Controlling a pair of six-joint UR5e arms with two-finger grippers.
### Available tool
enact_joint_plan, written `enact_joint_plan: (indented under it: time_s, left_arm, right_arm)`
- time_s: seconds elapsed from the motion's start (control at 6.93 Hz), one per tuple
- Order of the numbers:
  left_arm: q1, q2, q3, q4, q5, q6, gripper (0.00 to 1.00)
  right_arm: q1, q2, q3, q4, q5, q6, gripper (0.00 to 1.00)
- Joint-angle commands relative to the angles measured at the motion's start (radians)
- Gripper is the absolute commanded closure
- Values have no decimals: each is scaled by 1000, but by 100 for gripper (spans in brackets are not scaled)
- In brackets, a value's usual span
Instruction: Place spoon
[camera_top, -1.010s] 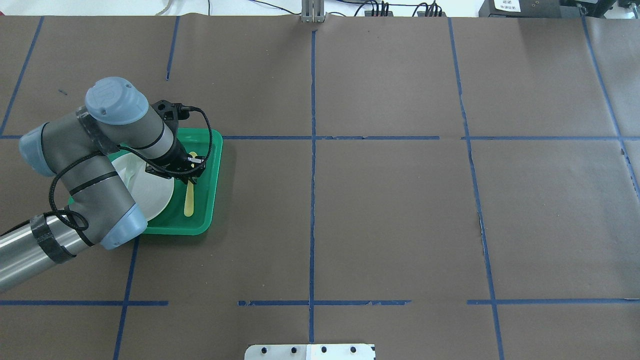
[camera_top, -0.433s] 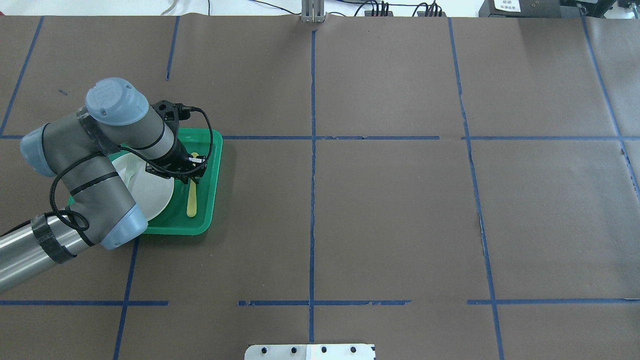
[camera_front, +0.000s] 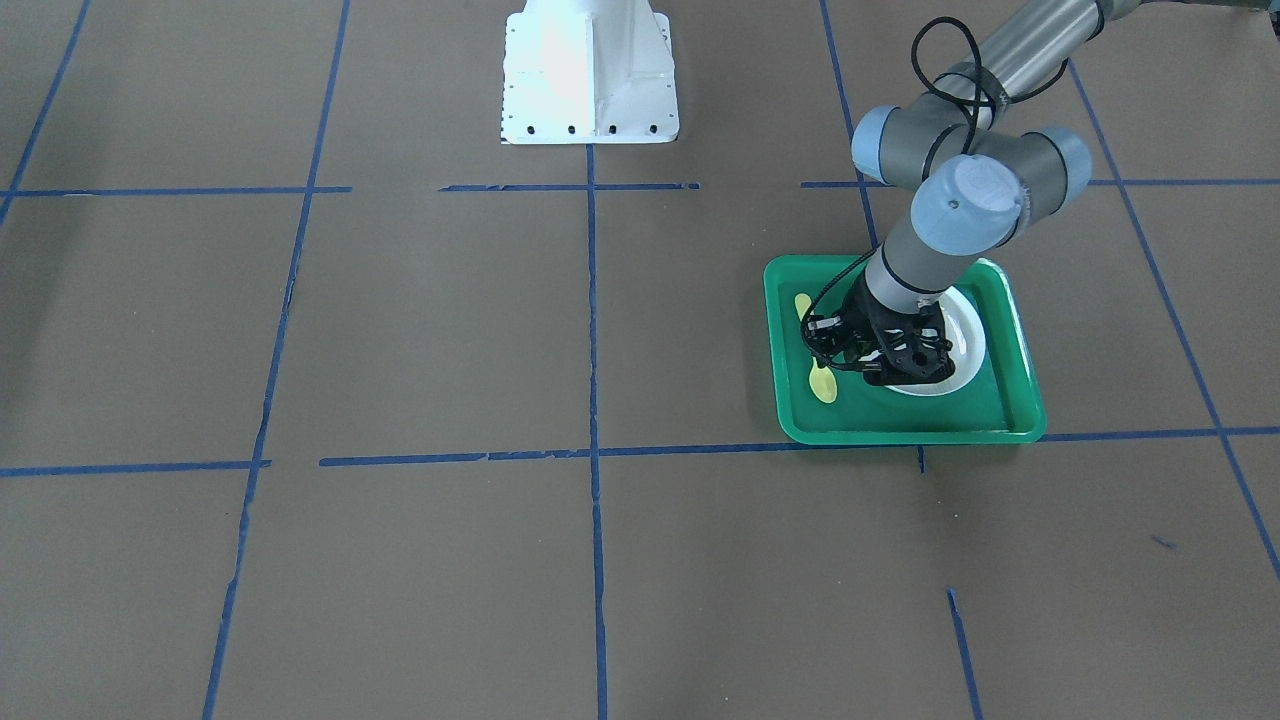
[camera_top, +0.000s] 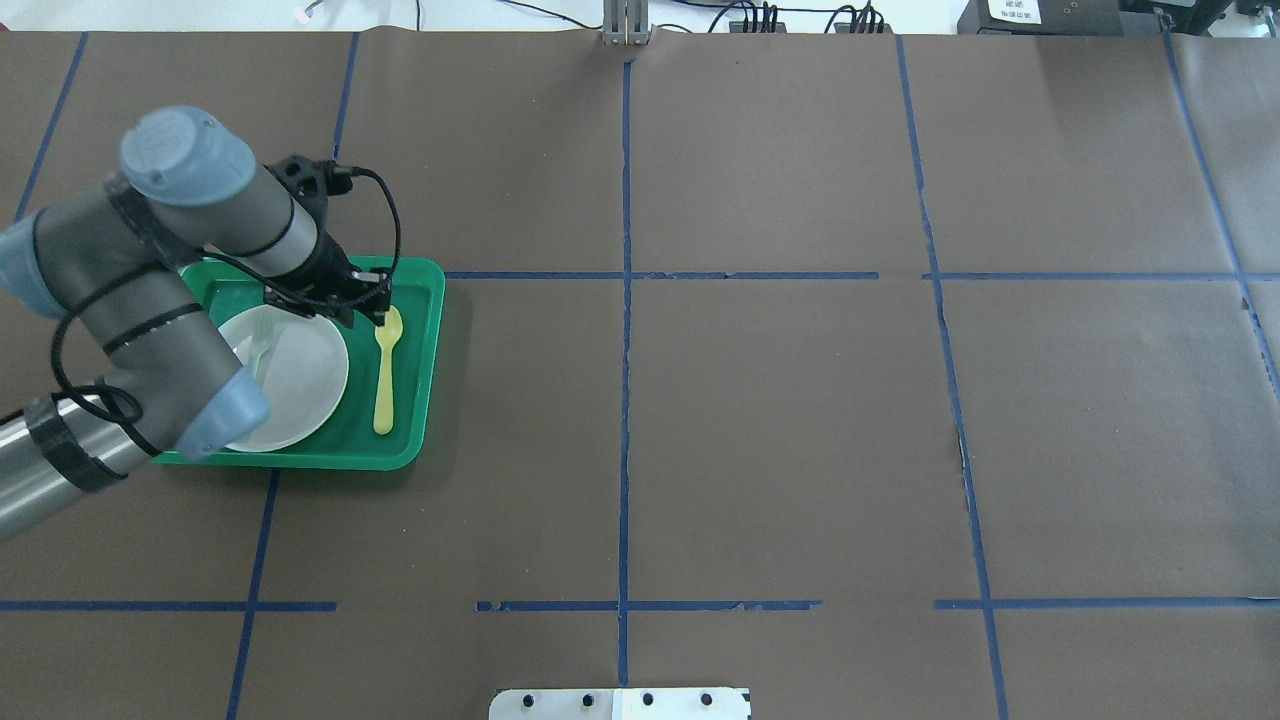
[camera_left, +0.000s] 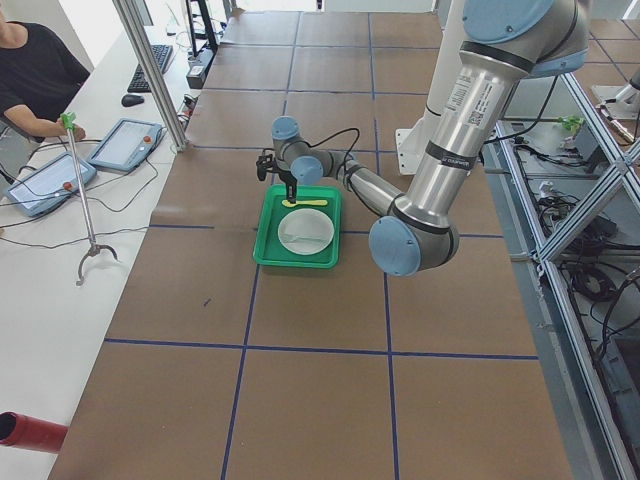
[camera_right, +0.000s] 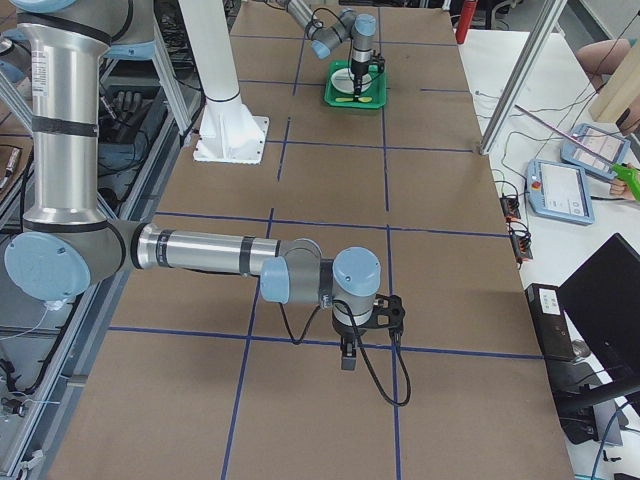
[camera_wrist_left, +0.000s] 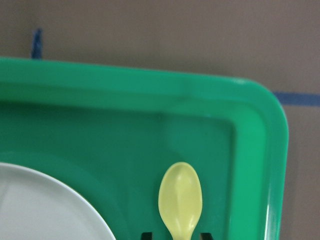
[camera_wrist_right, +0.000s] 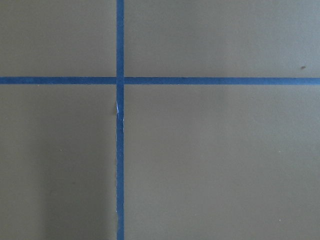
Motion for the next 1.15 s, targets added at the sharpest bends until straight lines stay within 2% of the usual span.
enact_joint_plan:
  time_s: [0.0, 0.14, 0.43, 0.72, 0.87, 1.01]
  left_arm:
    - [-213, 20, -23, 22, -140, 126, 54]
    - [-284, 107, -41, 24, -147, 237, 50]
    - [-471, 279, -43, 47, -149, 626, 42]
    - [-731, 288, 20, 317, -138, 1154, 37]
    - [-839, 289, 67, 347, -138, 1279, 23]
    - [-873, 289, 106, 347, -140, 1304, 0]
  right_arm:
    - [0, 0, 0, 0, 0, 0, 0]
    - [0, 0, 0, 0, 0, 0, 0]
    - [0, 0, 0, 0, 0, 0, 0]
    - [0, 0, 0, 0, 0, 0, 0]
    - [0, 0, 0, 0, 0, 0, 0]
    - [0, 0, 0, 0, 0, 0, 0]
